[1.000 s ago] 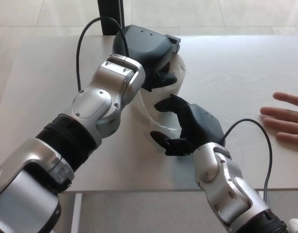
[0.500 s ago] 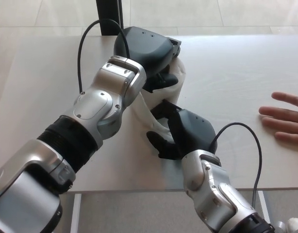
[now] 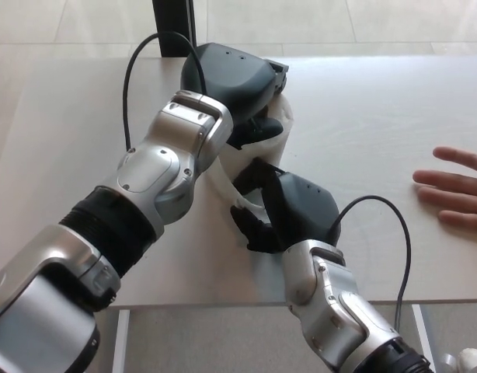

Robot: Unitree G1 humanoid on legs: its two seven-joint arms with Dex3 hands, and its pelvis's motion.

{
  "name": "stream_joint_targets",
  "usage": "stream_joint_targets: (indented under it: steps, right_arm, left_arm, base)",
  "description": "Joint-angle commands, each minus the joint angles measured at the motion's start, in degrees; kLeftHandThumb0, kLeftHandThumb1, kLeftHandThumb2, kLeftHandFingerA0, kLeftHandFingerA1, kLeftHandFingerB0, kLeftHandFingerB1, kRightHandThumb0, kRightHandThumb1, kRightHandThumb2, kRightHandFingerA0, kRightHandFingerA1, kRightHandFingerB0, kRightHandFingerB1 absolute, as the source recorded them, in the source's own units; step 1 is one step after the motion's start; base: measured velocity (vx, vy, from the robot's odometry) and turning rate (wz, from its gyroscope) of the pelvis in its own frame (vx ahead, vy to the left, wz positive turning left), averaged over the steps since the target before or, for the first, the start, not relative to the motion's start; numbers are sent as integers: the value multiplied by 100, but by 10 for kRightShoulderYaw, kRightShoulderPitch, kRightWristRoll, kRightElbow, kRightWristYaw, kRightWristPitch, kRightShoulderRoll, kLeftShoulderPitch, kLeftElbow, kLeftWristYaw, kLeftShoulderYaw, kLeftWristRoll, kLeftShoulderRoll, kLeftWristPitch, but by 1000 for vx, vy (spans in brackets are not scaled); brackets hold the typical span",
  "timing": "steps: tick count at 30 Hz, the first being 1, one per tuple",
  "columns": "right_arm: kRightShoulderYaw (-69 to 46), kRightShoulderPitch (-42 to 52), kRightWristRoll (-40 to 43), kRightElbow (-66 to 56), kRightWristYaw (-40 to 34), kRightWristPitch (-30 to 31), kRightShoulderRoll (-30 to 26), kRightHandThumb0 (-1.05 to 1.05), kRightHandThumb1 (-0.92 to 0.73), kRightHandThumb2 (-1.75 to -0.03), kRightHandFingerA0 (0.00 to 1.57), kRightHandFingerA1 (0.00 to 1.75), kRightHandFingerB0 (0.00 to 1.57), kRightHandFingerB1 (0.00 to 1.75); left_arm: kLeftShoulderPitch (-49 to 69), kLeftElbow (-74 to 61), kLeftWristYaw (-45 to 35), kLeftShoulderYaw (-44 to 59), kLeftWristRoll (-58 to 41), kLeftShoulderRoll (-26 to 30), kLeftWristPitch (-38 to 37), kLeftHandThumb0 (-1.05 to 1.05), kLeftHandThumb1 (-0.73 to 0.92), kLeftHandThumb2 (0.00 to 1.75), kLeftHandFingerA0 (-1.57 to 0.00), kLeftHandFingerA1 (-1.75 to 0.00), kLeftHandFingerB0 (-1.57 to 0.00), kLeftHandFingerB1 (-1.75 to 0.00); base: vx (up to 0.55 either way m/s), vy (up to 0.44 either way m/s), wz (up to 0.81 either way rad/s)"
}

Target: A toilet paper roll is kept in the middle of the desk infront of the robot. The robot places its left hand on the top of the toilet paper roll to hold it still and uses its right hand to tear off a piece of toilet paper from it and hands the paper to a person

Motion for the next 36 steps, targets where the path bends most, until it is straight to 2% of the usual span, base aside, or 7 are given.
stream_joint_targets:
  steps: [1, 17, 21, 22, 26, 27, 36]
  right_arm:
    - [-3, 17, 7, 14, -4, 3, 6, -47, -72, -72, 59, 157, 33, 104]
    - [-42, 77, 34, 16, -151, -189, 22, -33, -78, -70, 70, 175, 18, 99]
    - [-74, 100, 83, 9, -150, -244, 42, -48, -90, -68, 93, 175, 66, 168]
    - [-86, 110, 105, 0, -133, -253, 43, -44, -88, -73, 88, 163, 70, 125]
    - [-109, 136, 129, -22, -97, -254, 27, -22, -50, -153, 111, 175, 86, 175]
    - [-116, 139, 134, -23, -97, -255, 27, -14, -77, -142, 126, 136, 122, 134]
    - [-171, 149, 160, -4, -157, -327, 46, -31, -57, -141, 115, 175, 90, 175]
  left_arm:
    - [17, 5, -10, -3, -8, -7, -12, -79, 73, 99, -93, -118, -57, -63]
    - [47, -11, -3, -9, 2, 6, -10, -75, 92, 72, -81, -114, -56, -55]
    - [53, -17, -14, -7, 2, 15, 0, -75, 92, 74, -71, -85, -42, -47]
    - [55, -18, -12, 3, -4, 12, 11, -74, 92, 70, -79, -133, -38, -43]
    - [55, -37, -25, 28, -17, 29, 14, -72, 92, 71, -67, -83, -41, -46]
    - [56, -42, -28, 32, -18, 34, 12, -72, 92, 72, -73, -96, -40, -47]
    - [80, -55, -37, 64, -25, 46, 37, -73, 92, 71, -73, -81, -43, -43]
  base:
    - [0, 0, 0]
    - [0, 0, 0]
    - [0, 0, 0]
    - [0, 0, 0]
    - [0, 0, 0]
    - [0, 0, 0]
    - [0, 0, 0]
